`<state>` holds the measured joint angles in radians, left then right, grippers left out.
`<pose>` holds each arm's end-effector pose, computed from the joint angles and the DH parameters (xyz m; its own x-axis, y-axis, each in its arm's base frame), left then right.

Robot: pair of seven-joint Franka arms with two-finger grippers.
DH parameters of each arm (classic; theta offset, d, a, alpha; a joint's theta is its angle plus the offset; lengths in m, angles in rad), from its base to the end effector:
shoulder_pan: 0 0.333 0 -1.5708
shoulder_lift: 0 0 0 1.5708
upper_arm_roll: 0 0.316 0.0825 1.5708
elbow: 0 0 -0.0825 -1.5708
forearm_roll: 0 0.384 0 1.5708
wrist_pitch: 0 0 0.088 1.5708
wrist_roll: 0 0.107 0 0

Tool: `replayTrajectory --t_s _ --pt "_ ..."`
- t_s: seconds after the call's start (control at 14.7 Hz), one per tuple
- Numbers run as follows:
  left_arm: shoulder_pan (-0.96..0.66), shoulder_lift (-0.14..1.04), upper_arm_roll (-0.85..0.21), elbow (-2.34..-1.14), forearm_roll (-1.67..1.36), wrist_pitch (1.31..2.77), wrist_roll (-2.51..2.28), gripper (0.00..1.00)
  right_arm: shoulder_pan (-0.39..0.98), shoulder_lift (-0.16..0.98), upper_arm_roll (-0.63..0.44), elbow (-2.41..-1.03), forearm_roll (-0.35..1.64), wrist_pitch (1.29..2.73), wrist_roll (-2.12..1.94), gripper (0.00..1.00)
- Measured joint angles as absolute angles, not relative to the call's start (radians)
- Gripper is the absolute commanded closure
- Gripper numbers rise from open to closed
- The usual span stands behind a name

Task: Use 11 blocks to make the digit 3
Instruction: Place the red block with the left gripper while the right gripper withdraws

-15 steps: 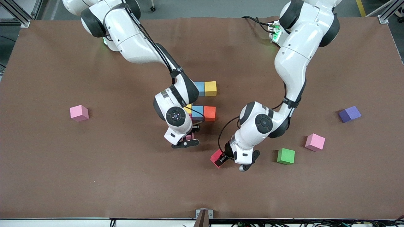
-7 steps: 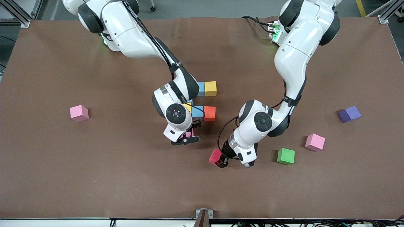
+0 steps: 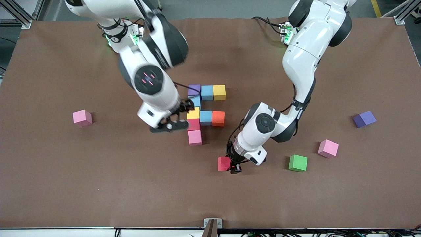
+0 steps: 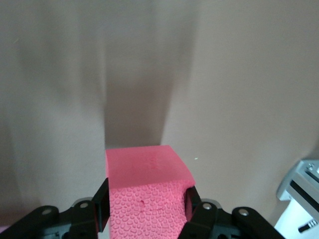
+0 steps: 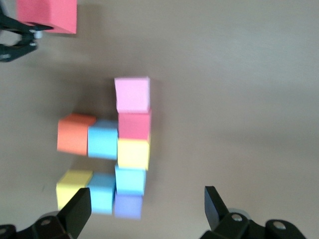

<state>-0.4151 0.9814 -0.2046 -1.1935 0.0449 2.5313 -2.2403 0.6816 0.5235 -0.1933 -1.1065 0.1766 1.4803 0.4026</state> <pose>0.6744 -0.4162 0.2296 -0.0975 0.9403 -0.3260 0.9653 0.1691 0.1991 0.5803 0.3703 0.5107 0.9811 0.1076 -0.1607 0.1060 -0.9942 -0.0186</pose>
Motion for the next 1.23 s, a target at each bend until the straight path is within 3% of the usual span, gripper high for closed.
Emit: replayTrajectory --t_s 0.34,0.55,0.89,1.23 --pt "-0.51 0.974 -0.163 -1.193 0.11 2.399 -2.39 0.87 0.668 0.312 -0.303 -1.149 0.176 1.282 0.401 0.0" --pt "-0.553 0.971 -0.137 -1.193 0.112 2.362 -2.403 0.87 0.607 0.229 -0.332 -1.243 0.175 1.272 0.33 0.0" --pt "-0.582 0.971 -0.136 -1.192 0.113 2.335 -2.403 0.87 0.386 0.095 -0.344 -1.425 0.131 1.28 0.139 0.0" --pt "-0.618 0.971 -0.136 -1.185 0.113 2.336 -2.403 0.87 0.222 0.07 -0.346 -1.493 0.101 1.336 0.0 0.0"
